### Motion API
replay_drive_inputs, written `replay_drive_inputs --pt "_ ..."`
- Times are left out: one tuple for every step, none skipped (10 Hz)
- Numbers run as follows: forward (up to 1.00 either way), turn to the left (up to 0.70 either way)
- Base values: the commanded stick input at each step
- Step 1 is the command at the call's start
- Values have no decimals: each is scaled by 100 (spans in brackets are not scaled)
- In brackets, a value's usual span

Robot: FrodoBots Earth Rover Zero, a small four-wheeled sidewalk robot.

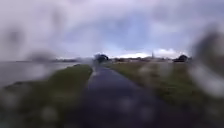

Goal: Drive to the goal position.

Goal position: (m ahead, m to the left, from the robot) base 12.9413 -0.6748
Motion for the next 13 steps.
replay_drive_inputs --pt "70 0" --pt "70 0" --pt "70 0" --pt "70 0" --pt "70 0" --pt "70 0" --pt "70 0" --pt "70 0" --pt "70 0" --pt "70 0" --pt "70 0" --pt "70 0" --pt "70 0"
